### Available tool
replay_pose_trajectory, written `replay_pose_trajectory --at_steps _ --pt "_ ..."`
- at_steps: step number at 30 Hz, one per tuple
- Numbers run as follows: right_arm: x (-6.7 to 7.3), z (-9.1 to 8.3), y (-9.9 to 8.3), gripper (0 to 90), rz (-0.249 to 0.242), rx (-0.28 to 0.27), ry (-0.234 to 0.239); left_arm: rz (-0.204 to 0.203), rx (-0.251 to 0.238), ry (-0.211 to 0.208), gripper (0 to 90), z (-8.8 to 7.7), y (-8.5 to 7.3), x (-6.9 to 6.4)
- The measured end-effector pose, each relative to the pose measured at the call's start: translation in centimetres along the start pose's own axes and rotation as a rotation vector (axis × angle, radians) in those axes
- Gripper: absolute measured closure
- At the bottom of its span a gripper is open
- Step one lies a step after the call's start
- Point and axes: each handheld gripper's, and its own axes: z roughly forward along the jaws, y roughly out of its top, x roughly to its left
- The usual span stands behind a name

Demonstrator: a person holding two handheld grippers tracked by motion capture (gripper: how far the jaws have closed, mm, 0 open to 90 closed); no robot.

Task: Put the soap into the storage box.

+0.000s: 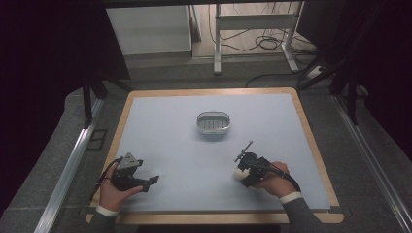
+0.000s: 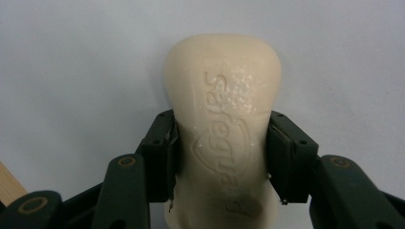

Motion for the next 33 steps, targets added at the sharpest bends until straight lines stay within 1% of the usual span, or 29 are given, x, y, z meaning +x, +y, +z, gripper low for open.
replay_pose_trajectory --at_steps 4,5,7,10,11,15,18,20,22,27,33 --pt "-0.2 -0.2 0.0 49.4 -0.003 0.001 0.007 -0.001 -0.001 0.0 9.9 0.0 0.0 0.0" --pt "-0.2 -0.3 -0.1 49.4 0.005 -0.008 0.005 -0.001 0.0 0.001 9.9 0.0 0.0 0.0" --pt "-0.4 -0.5 -0.1 49.4 0.005 -0.003 0.015 0.0 0.002 0.001 9.9 0.1 0.0 0.0" --pt "-0.5 -0.9 -0.1 49.4 0.007 -0.018 0.013 0.004 0.007 0.003 10.0 0.2 0.0 0.0" --pt "-0.6 -1.1 -0.1 49.4 0.002 -0.022 0.008 0.004 0.007 0.002 9.9 0.2 0.0 0.0" --pt "-0.9 -1.7 -0.2 49.4 0.011 -0.05 0.004 0.001 0.004 0.002 9.9 0.2 0.0 0.0" --pt "-1.3 -2.3 -0.2 49.3 0.014 -0.063 0.005 0.003 0.007 0.003 9.9 0.2 0.0 0.0" --pt "-1.6 -2.7 -0.1 49.4 0.017 -0.082 0.003 0.004 0.008 0.001 9.9 0.2 0.0 -0.1" --pt "-1.8 -3.0 0.1 49.4 0.019 -0.085 0.001 0.004 0.008 0.001 9.9 0.2 0.0 -0.1" --pt "-2.3 -3.6 0.4 49.4 0.03 -0.119 -0.002 0.005 0.007 0.001 9.9 0.2 0.0 -0.1" --pt "-2.8 -4.0 0.9 49.4 0.03 -0.138 -0.004 0.007 0.012 0.002 9.9 0.4 0.0 -0.1"
